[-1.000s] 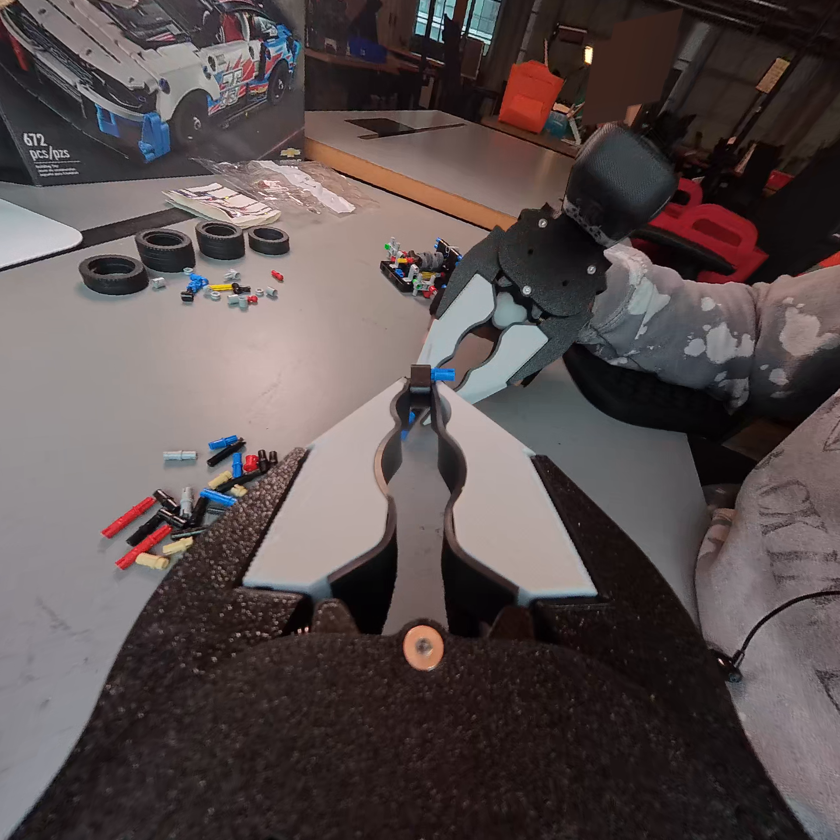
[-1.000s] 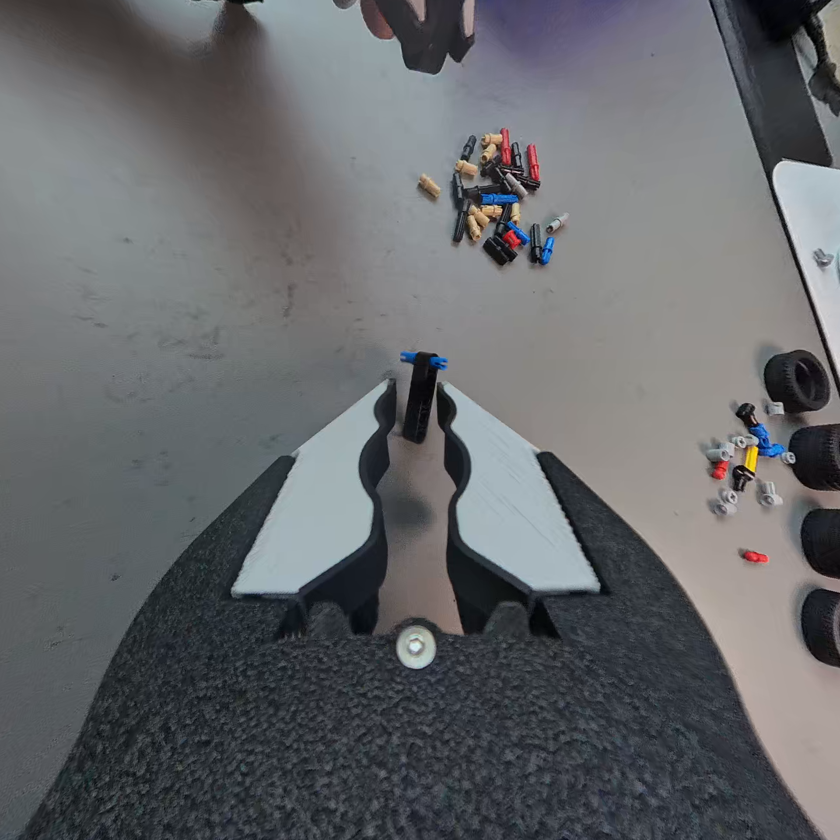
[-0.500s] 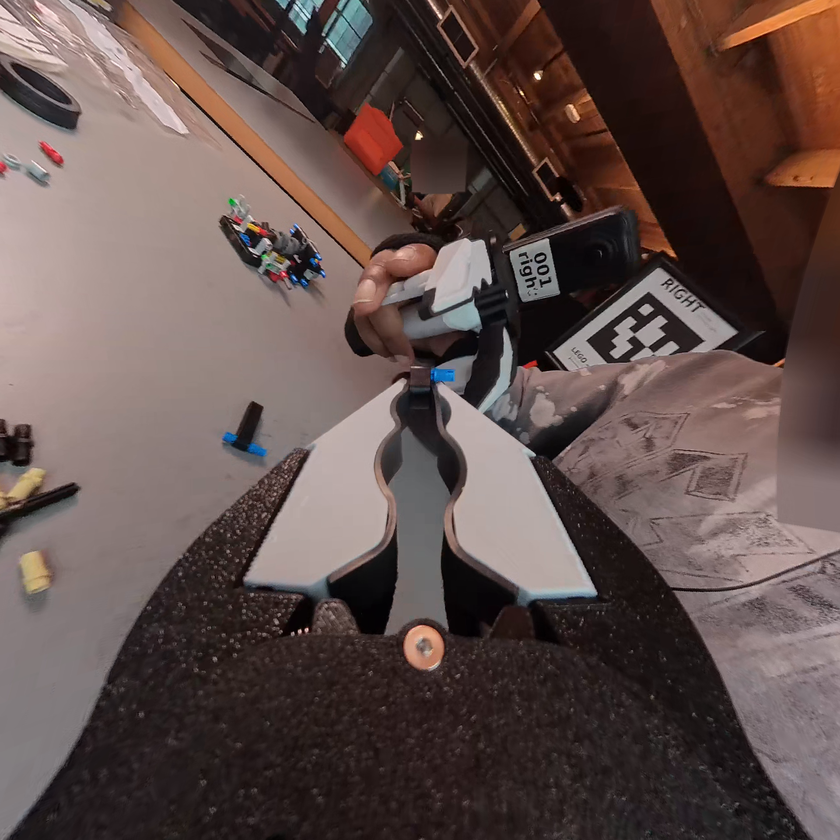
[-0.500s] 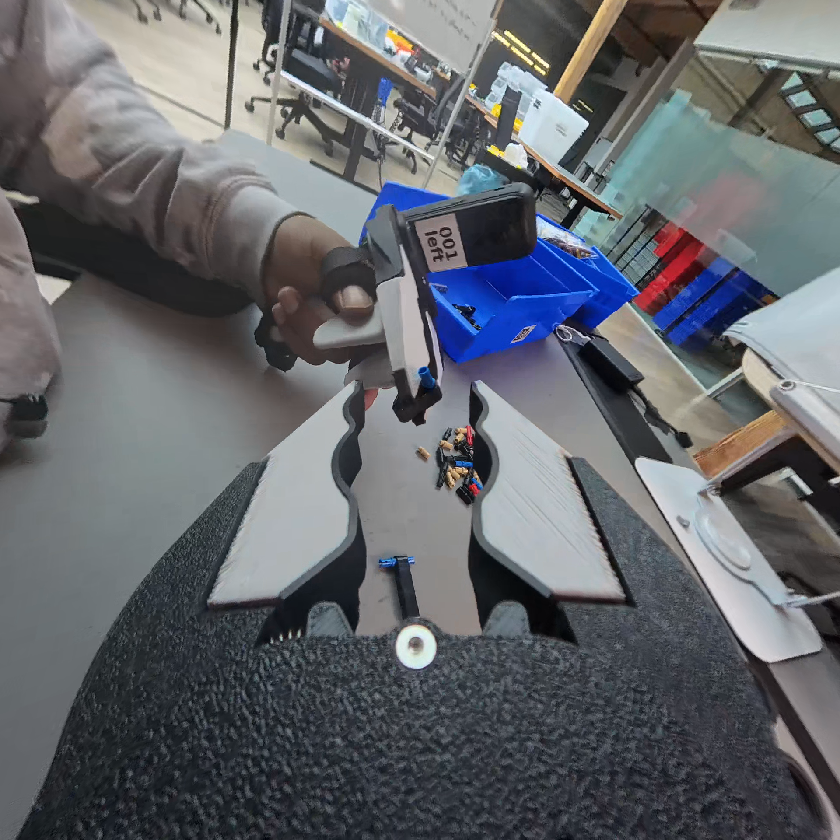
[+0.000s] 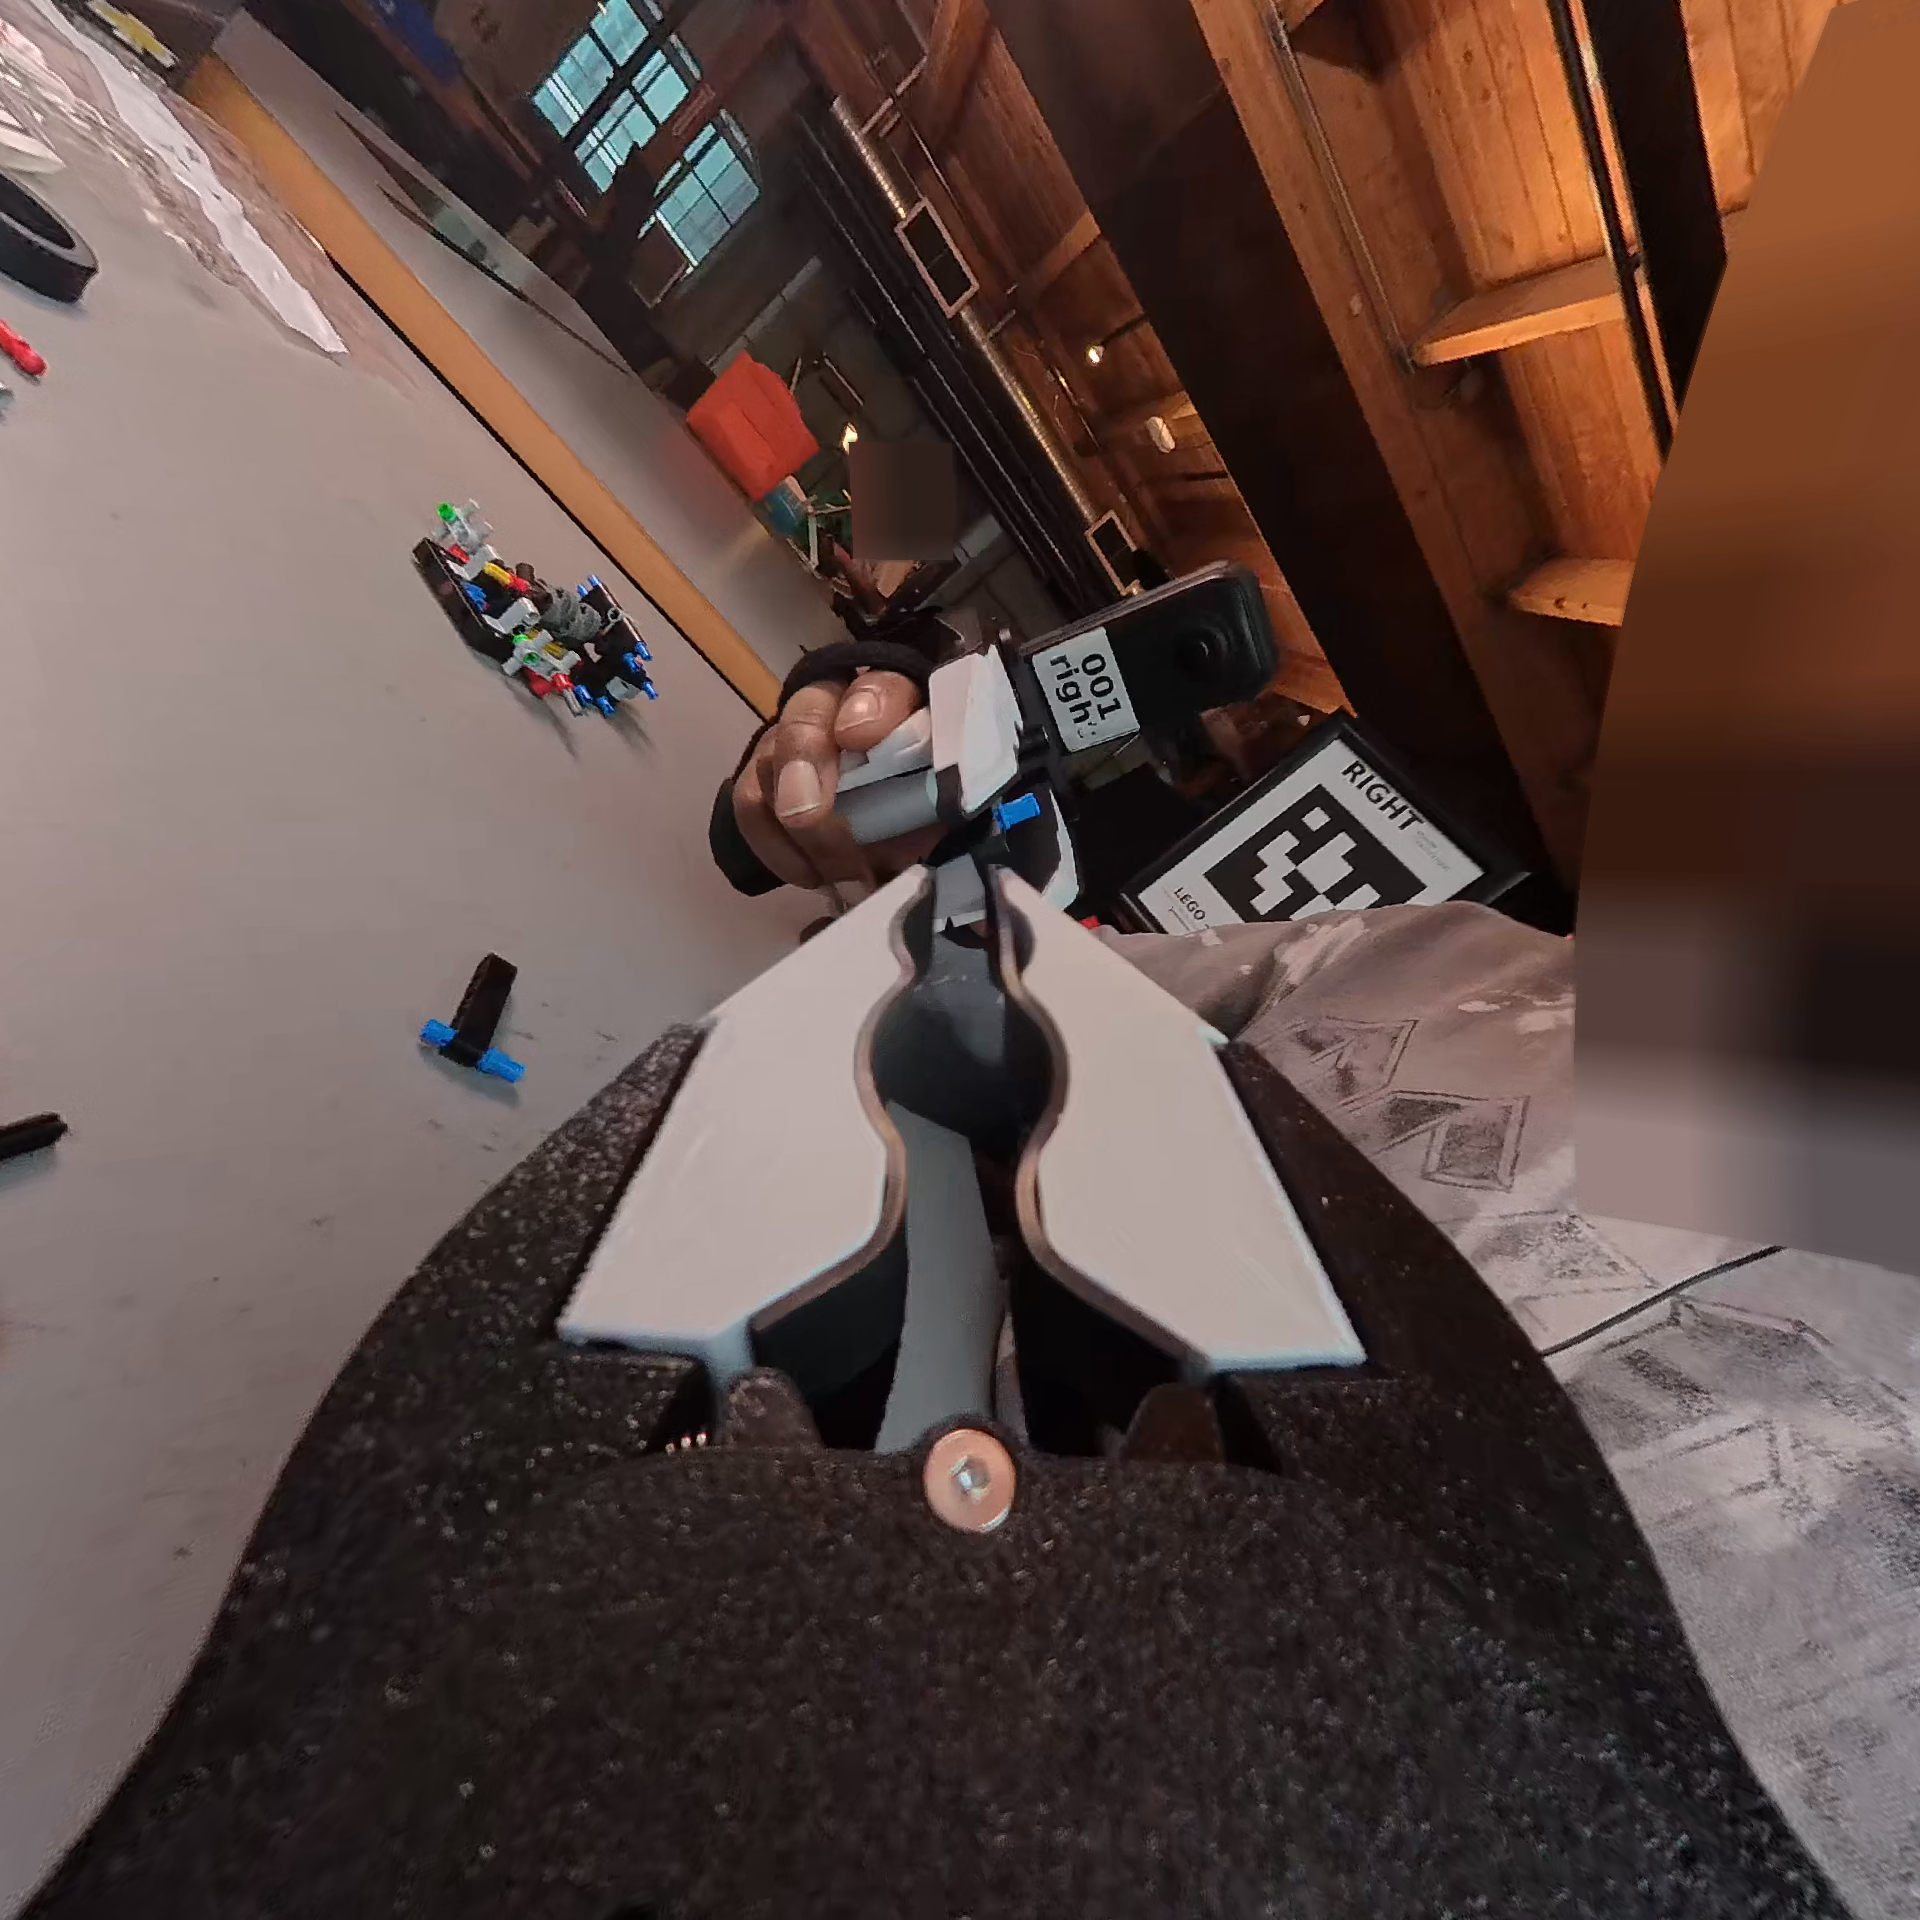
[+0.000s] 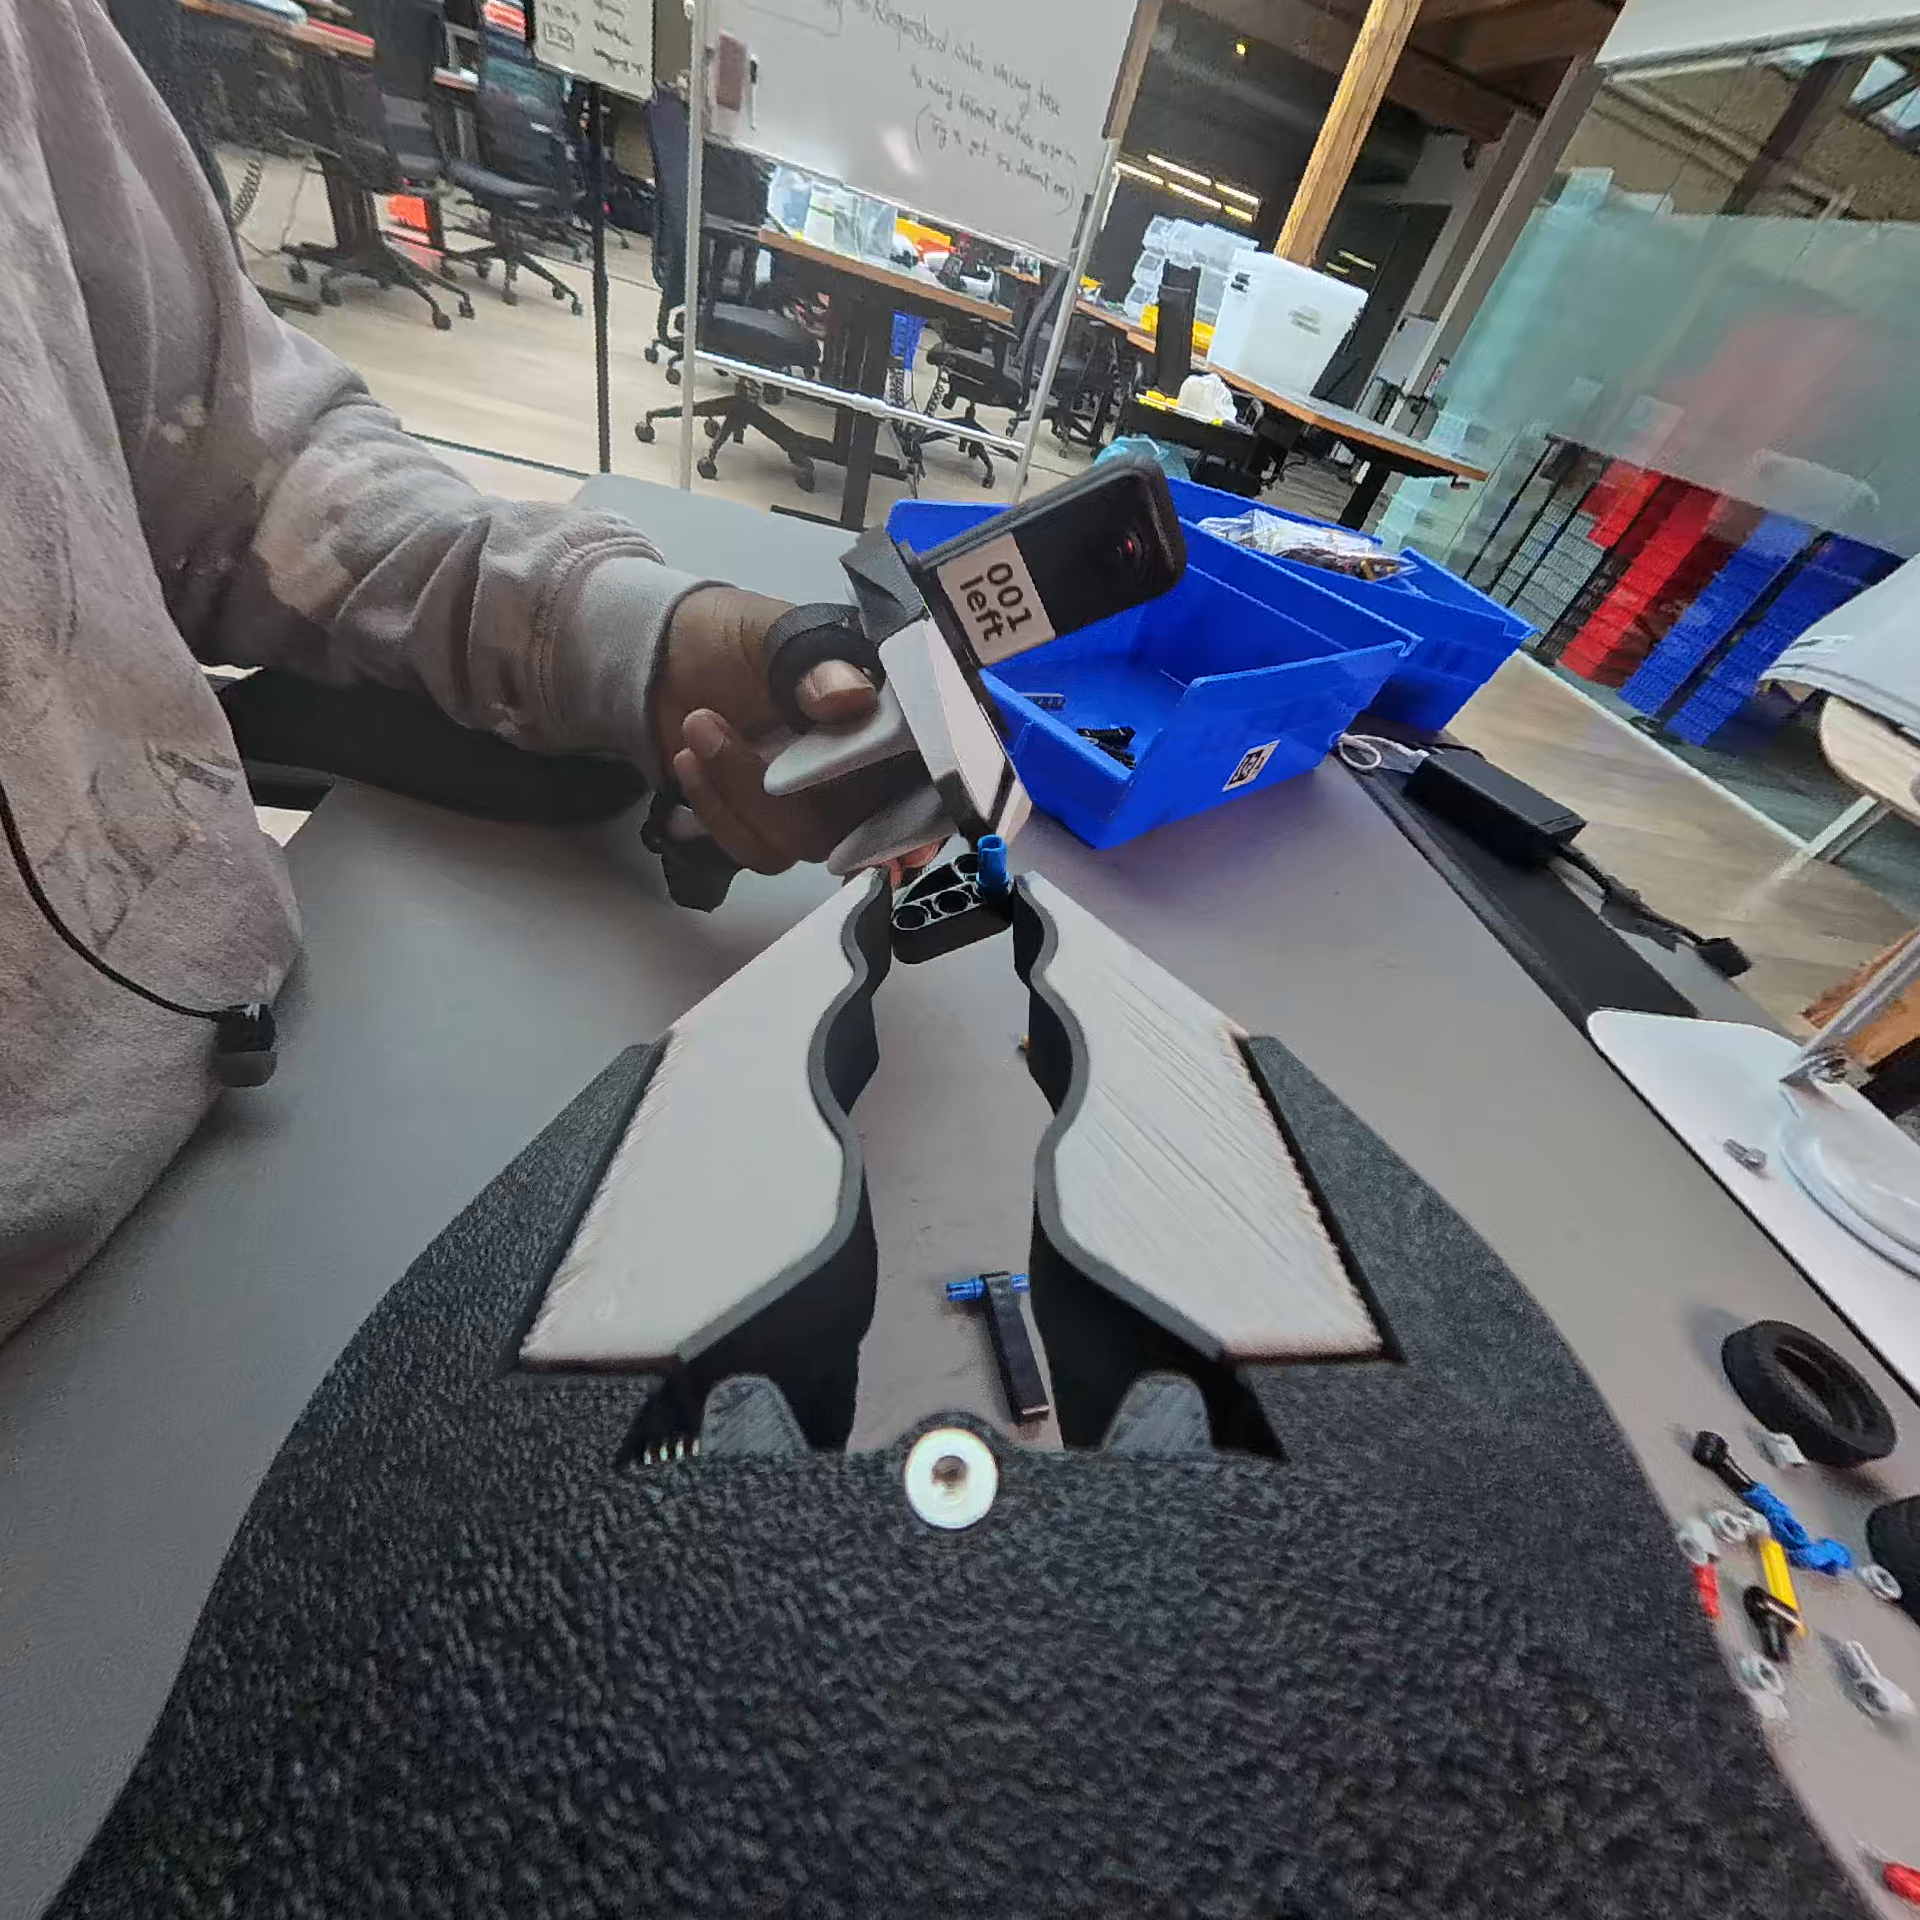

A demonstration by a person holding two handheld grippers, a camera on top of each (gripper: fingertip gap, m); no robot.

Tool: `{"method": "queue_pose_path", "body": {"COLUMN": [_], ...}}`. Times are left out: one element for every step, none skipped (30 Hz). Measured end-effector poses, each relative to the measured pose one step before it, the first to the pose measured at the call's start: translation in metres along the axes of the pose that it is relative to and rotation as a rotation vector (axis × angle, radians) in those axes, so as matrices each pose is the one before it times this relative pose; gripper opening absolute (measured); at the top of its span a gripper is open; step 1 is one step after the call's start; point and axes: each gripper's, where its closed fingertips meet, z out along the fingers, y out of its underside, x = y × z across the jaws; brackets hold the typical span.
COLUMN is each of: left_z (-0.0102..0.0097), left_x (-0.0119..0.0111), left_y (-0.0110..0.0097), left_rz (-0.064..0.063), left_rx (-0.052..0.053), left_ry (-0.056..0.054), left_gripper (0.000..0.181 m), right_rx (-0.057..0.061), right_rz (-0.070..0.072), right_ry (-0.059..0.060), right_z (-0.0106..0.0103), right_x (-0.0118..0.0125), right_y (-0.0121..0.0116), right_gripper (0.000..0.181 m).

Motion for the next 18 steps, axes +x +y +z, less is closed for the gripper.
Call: {"method": "queue_pose_path", "body": {"left_z": [-0.00036,-0.00052,-0.00092,-0.00116,-0.00128,-0.00134,-0.00111,-0.00087,-0.00065,-0.0004,-0.0002,-0.00007,0.00009,0.00022,0.00048,0.0006,0.00102,0.0012], "left_x": [-0.00246,-0.00472,-0.00308,-0.00066,-0.00043,-0.00165,-0.00195,-0.00138,-0.00105,-0.00093,-0.00095,-0.00108,-0.00117,0.00021,0.00165,0.00138,-0.00024,-0.00044], "left_y": [0.00084,0.00161,0.00046,-0.00155,-0.00244,-0.00147,-0.0002,0.00032,-0.00015,-0.00043,-0.00045,-0.00028,0.00033,0.0004,-0.00036,0.0,0.00137,0.00183], "left_rz": [0.0481,0.0552,0.0497,0.0239,0.0052,0.0028,0.0016,-0.0026,-0.0062,-0.0099,-0.0124,-0.0093,-0.0013,0.0057,0.0111,0.016,0.0227,0.0334], "left_rx": [-0.0118,-0.0218,-0.0151,0.0005,0.009,0.0072,-0.0003,-0.0018,0.0019,0.005,0.0045,0.0034,0.0009,0.0006,0.0055,0.0006,-0.0115,-0.0154], "left_ry": [-0.0409,-0.0589,-0.046,-0.0226,-0.0095,-0.0121,-0.0112,-0.0061,-0.0026,-0.0005,0.0009,-0.002,-0.004,0.0016,0.0064,-0.0003,-0.0139,-0.02], "left_gripper": [0.0,0.0,0.0,0.0,0.0,0.0,0.0,0.0,0.0,0.0,0.0,0.0,0.0,0.0,0.0,0.0,0.003,0.012], "right_rx": [-0.0123,-0.0142,-0.0169,-0.0161,-0.0081,-0.0022,0.0008,0.003,0.0042,0.0072,0.0054,-0.0016,-0.0077,-0.0111,-0.0176,-0.0217,-0.0223,-0.0254], "right_rz": [0.0085,0.0015,0.0046,0.0086,0.007,0.0043,0.0038,0.0055,0.0082,0.0128,0.0186,0.0251,0.0311,0.0351,0.029,0.0138,-0.0013,-0.0076], "right_ry": [0.0035,0.0062,0.0053,0.0044,0.0023,-0.0007,-0.0011,-0.0008,-0.0046,-0.005,-0.0076,-0.0081,-0.0066,-0.0037,-0.0051,-0.0049,0.0036,0.0141], "right_z": [0.00053,0.00021,0.00016,0.0004,0.00041,0.00049,0.00055,0.0006,0.00048,0.00057,0.0007,0.00097,0.00148,0.00189,0.00206,0.00218,0.00205,0.00225], "right_x": [0.00147,0.00188,0.00192,0.00169,0.00102,0.00005,-0.00016,-0.00013,-0.00065,-0.00065,-0.00095,-0.00085,-0.00042,0.0001,-0.00009,-0.00054,-0.00003,0.00118], "right_y": [0.0036,0.00438,0.00501,0.00479,0.00322,0.00165,0.00026,-0.00053,-0.00081,-0.00115,-0.00076,0.00044,0.00135,0.00204,0.00304,0.00363,0.00399,0.00406], "right_gripper": [0.023,0.023,0.023,0.023,0.023,0.023,0.023,0.023,0.023,0.023,0.023,0.023,0.023,0.023,0.023,0.023,0.023,0.023]}}
